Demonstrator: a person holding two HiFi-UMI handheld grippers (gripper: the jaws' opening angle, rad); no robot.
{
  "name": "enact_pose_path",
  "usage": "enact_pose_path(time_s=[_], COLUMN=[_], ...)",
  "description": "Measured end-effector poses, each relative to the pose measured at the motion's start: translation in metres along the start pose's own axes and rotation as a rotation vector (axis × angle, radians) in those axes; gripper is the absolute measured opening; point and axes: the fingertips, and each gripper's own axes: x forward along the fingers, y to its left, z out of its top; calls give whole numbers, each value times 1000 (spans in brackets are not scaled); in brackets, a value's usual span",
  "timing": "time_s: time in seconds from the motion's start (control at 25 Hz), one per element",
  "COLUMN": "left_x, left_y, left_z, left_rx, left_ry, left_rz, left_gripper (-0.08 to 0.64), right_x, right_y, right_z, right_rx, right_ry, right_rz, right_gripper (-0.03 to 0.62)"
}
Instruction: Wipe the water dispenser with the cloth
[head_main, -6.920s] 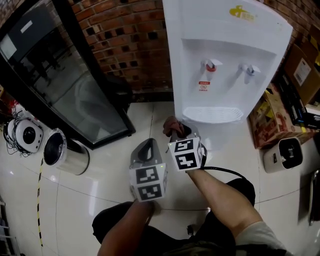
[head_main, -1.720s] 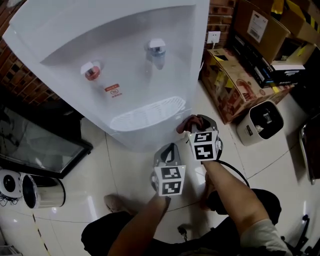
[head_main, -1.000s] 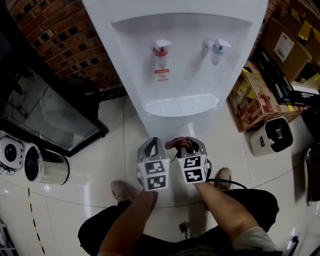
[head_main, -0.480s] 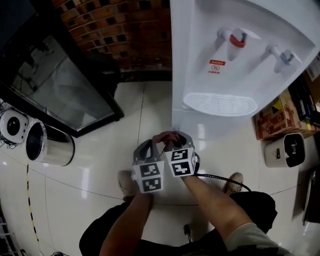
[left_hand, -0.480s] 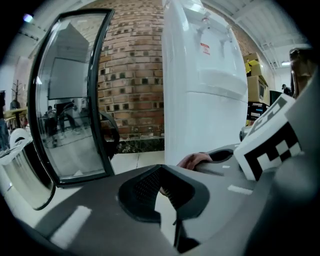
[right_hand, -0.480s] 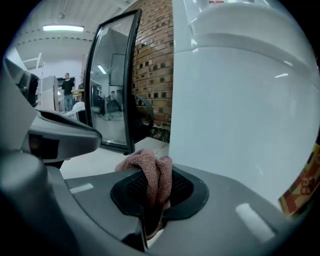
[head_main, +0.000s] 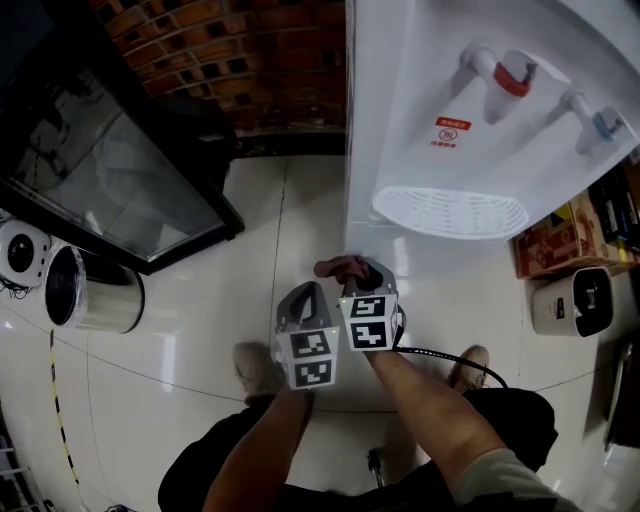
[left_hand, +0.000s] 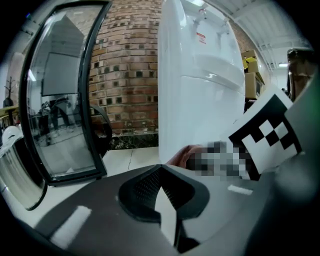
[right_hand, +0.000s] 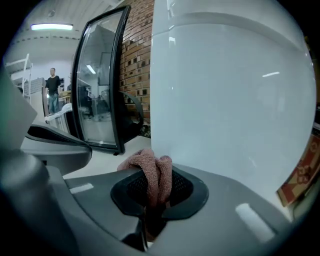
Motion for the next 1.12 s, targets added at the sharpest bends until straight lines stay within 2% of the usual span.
enact_pose_path(time_s=[0.76, 0.92, 1.12], left_x=[5, 8, 13], left_y=[-81, -96, -123], left_z=[29, 33, 34], left_rx=[49, 60, 80], left_ry=[-31, -34, -34], left_rz=[-117, -136, -177], left_gripper=[0, 0, 0], right_x=[-35, -42, -58], right_y=[-68, -94, -145], right_z=[-3, -11, -29], right_rx=[52, 77, 118], right_ry=[-10, 1, 23], right_rz=[-91, -140, -227], right_gripper=[52, 52, 51])
